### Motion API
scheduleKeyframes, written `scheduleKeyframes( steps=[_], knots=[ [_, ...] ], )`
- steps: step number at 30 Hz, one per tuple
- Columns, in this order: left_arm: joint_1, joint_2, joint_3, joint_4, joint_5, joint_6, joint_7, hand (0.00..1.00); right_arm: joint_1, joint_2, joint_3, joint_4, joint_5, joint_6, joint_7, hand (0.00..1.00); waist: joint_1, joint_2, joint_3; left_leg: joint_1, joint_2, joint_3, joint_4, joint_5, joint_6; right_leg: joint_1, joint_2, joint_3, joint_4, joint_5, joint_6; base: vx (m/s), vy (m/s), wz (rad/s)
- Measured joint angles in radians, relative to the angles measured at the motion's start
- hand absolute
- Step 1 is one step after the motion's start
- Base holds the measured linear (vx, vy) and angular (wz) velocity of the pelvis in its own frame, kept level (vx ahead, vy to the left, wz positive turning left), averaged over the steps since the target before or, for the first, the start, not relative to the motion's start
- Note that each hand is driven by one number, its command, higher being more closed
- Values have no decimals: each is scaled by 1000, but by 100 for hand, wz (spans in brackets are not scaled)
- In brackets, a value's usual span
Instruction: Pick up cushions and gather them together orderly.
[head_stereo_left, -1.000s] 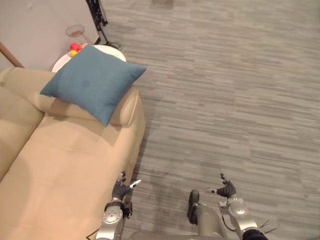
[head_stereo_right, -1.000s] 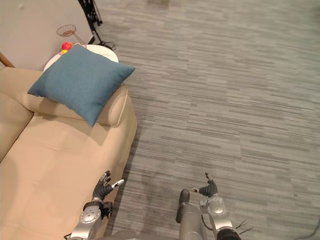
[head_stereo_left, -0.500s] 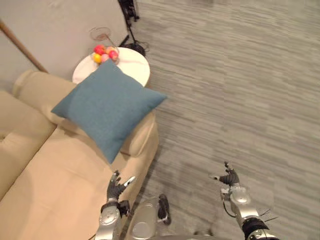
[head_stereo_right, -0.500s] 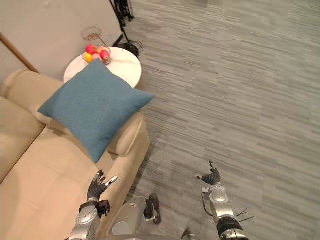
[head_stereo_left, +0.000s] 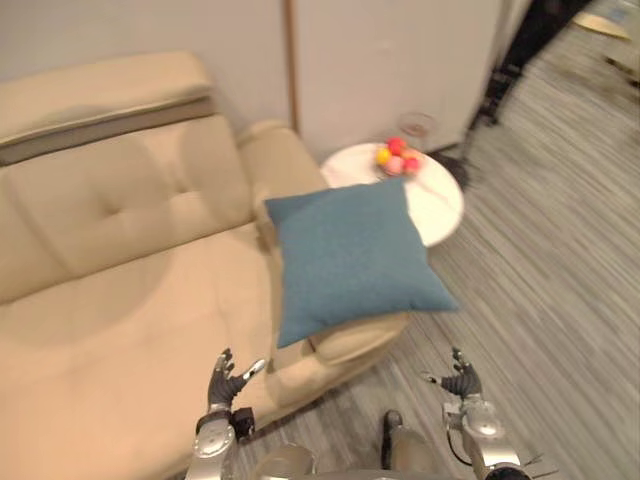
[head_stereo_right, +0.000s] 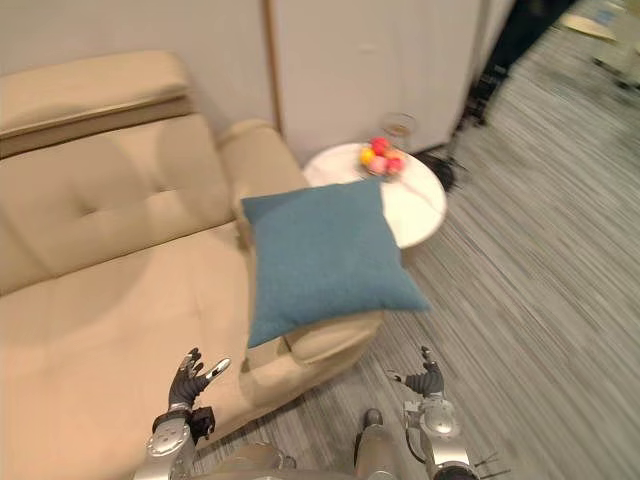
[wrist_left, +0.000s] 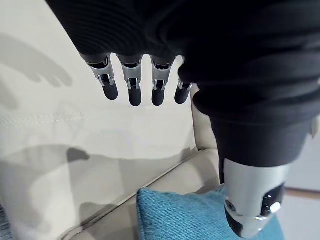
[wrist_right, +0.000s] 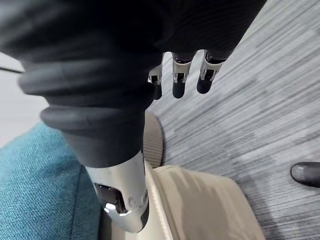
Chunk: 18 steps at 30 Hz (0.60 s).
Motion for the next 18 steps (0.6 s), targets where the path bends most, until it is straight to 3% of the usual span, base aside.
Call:
scheduleKeyframes(
  steps=[2, 6, 7, 8, 10, 11, 14, 18],
  knots=[
    [8, -22, -5, 1, 1, -1, -1, 0, -6, 4, -20, -14, 21, -1, 0, 0, 12, 37, -24, 3, 63, 18, -15, -4, -19, 13, 33, -49, -14, -9, -25, 274, -321, 76],
    [-44, -25, -47, 38, 2, -1, -3, 0, -11, 11, -60, -6, 31, -4, 0, 0, -14, 38, -27, 2, 165, 94, -166, 74, -125, 57, 49, -155, -107, 11, -69, 123, -235, 54],
    [-49, -25, -50, 43, 2, -1, -4, 0, -9, 11, -68, 0, 34, -4, 0, 0, -26, 37, -27, 0, 174, 124, -175, 84, -129, 67, 47, -169, -119, 14, -73, 65, -153, 86],
    [-62, -22, -69, 45, 3, -1, -4, 0, 6, 10, -102, 3, 59, -5, -2, 0, -40, 32, -28, -18, 207, 292, -203, 108, -128, 93, 33, -209, -149, 19, -78, 34, -81, 68],
    [-71, -15, -85, 45, 3, -1, -4, 0, 12, 9, -120, 3, 65, -5, -4, 0, -57, 30, -30, -33, 224, 410, -216, 123, -108, 99, 20, -235, -157, 21, -76, -7, -19, 60],
    [-87, 6, -101, 45, 5, -1, -4, 0, 17, 11, -132, -1, 66, -5, -7, 0, -63, 12, -27, -42, 228, 529, -222, 157, -100, 98, -2, -247, -170, 30, -64, -53, 33, 45],
    [-90, 61, -120, 43, 8, -1, -2, 0, 28, 12, -146, -25, 65, -5, -8, 0, -78, -7, -37, -63, 212, 581, -250, 198, -98, 123, -9, -258, -273, 91, -57, -71, 74, 29],
    [-93, 118, -118, 42, 18, 0, 0, 0, 36, 7, -188, -85, 64, -6, -21, 0, -82, -8, -37, -45, 196, 597, -310, 237, -98, 138, -5, -249, -337, 136, -60, -68, -2, -5]
  ],
)
